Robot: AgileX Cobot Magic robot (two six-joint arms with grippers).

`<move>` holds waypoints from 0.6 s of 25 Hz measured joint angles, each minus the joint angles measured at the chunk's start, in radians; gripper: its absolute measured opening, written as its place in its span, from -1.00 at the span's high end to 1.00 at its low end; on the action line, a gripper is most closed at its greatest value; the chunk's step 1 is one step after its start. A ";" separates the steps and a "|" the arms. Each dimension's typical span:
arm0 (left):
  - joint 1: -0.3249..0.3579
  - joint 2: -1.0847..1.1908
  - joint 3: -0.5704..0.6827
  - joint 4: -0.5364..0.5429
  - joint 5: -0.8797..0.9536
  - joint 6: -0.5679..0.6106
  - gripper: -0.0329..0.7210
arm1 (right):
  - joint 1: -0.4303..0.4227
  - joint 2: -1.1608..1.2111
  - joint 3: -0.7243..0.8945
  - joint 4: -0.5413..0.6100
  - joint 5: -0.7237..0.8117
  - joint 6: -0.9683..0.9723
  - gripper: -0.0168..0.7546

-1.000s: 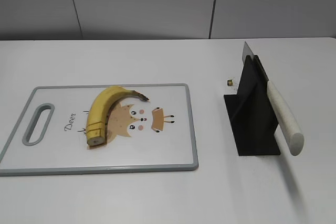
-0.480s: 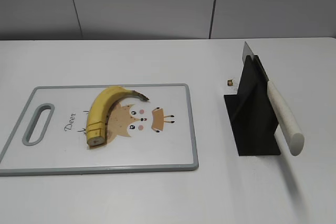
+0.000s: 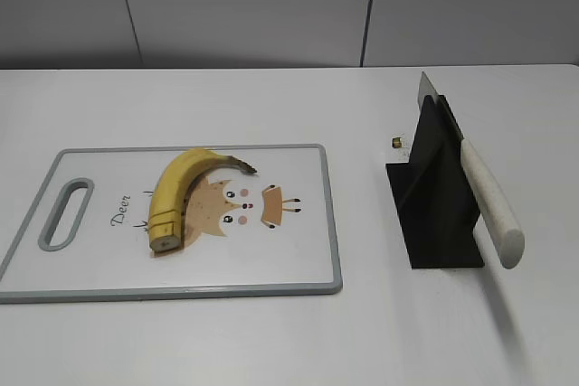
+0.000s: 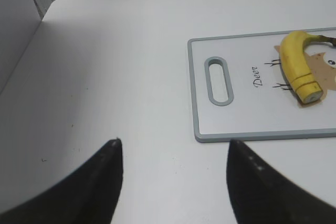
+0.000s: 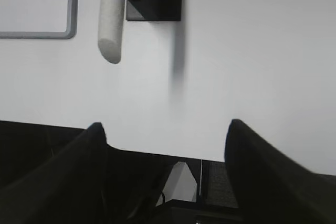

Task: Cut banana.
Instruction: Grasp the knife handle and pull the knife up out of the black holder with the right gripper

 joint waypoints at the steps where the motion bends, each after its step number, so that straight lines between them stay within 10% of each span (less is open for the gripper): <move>1: 0.000 0.000 0.000 0.000 0.000 0.000 -0.70 | 0.024 0.019 -0.013 -0.002 0.001 0.005 -0.41; 9: 0.000 0.000 0.000 0.000 0.000 0.000 -0.65 | 0.262 0.236 -0.167 -0.091 0.002 0.138 -0.39; 15: 0.000 0.000 0.000 0.000 0.000 0.000 -0.65 | 0.281 0.394 -0.250 -0.095 0.001 0.175 -0.39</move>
